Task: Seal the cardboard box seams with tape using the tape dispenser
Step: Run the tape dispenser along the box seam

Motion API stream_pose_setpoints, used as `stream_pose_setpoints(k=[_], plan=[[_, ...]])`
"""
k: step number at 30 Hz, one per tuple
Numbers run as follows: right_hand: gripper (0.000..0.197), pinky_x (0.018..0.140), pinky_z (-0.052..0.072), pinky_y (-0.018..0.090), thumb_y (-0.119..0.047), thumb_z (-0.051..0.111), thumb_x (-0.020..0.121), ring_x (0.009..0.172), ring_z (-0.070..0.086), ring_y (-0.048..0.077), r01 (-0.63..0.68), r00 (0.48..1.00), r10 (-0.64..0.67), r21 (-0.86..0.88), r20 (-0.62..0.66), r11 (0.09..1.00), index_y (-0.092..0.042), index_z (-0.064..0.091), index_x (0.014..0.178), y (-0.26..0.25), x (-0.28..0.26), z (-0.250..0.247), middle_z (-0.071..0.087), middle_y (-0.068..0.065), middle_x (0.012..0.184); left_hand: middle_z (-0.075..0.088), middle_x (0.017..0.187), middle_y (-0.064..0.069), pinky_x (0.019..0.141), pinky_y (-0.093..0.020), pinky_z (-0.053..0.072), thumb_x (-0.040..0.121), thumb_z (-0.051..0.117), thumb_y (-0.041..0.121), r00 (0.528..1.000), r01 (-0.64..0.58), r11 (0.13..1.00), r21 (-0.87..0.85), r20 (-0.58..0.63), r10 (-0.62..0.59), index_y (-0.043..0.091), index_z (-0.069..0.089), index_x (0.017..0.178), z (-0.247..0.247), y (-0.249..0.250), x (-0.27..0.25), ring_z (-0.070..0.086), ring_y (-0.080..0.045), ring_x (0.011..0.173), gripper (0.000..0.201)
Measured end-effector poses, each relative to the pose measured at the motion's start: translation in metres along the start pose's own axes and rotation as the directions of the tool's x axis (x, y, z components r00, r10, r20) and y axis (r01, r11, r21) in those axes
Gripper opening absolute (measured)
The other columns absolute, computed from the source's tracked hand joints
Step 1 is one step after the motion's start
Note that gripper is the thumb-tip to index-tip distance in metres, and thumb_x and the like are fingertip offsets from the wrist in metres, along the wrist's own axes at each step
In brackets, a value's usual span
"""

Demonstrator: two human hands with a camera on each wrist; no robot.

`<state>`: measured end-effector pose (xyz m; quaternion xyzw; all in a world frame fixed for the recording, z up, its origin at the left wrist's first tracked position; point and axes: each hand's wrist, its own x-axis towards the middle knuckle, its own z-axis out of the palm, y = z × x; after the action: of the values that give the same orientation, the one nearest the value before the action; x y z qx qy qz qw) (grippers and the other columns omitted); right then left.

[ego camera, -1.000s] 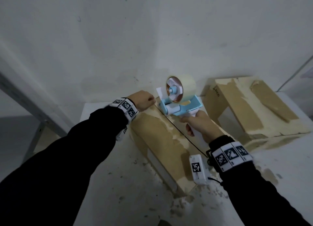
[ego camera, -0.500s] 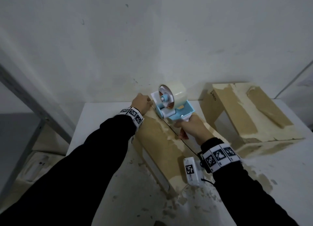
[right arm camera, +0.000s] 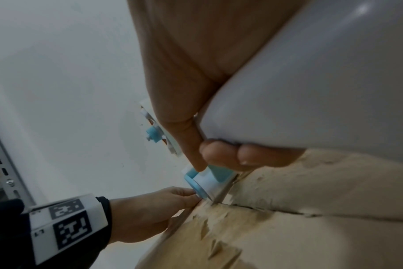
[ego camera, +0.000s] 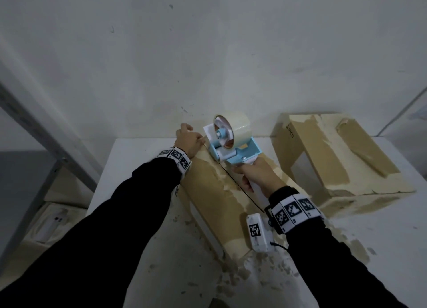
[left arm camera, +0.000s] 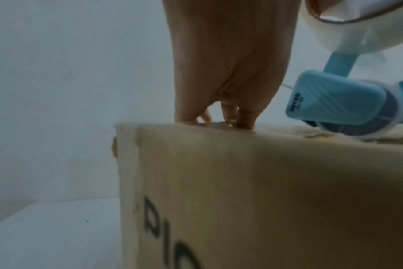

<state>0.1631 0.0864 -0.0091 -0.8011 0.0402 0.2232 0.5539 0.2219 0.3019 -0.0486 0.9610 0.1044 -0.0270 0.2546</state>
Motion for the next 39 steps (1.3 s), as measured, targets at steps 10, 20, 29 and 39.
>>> stream_pose_setpoints(k=[10,20,29,39], plan=[[0.004,0.038,0.029,0.021,-0.009,0.062,0.083,0.041,0.036,0.017,0.018,1.0,-0.018,-0.009,0.019,1.0,-0.007,0.06,0.086,-0.001,0.001,-0.001,0.042,0.008,0.05,0.059,0.124,-0.021,0.093,-0.034,0.039,0.098,0.035,0.02,0.998,-0.051,0.999,0.004,0.045,0.051,0.005,0.055,0.122,-0.002,0.003,-0.007,0.053,-0.035,0.114,0.034],[0.008,0.037,0.026,0.018,-0.003,0.058,0.083,0.041,0.032,0.012,0.025,0.998,-0.029,0.089,0.049,0.996,-0.011,0.057,0.083,-0.003,-0.009,0.0,0.043,0.006,0.057,0.043,0.136,-0.016,0.099,-0.044,0.037,0.098,0.033,0.039,0.995,-0.06,0.97,0.237,0.095,0.038,0.013,0.036,0.137,0.014,0.002,-0.007,0.045,-0.034,0.123,0.047],[0.012,0.037,0.027,0.018,0.001,0.058,0.082,0.038,0.034,0.01,0.014,0.997,-0.022,0.108,0.071,0.994,-0.011,0.056,0.079,0.007,-0.025,-0.01,0.044,0.002,0.052,0.041,0.137,-0.016,0.099,-0.046,0.035,0.097,0.034,0.04,0.997,-0.044,0.952,0.302,0.072,0.023,0.012,0.035,0.137,0.015,0.009,-0.009,0.042,-0.033,0.125,0.049],[0.018,0.037,0.022,0.017,0.011,0.051,0.082,0.033,0.024,0.012,-0.059,0.997,0.048,0.173,0.065,0.983,-0.007,0.05,0.085,0.043,-0.068,-0.056,0.028,0.004,0.047,0.039,0.14,-0.016,0.102,-0.045,0.034,0.097,0.035,0.046,0.996,-0.085,0.942,0.324,0.059,0.069,0.012,0.031,0.142,0.017,0.006,-0.007,0.04,-0.034,0.127,0.056]])
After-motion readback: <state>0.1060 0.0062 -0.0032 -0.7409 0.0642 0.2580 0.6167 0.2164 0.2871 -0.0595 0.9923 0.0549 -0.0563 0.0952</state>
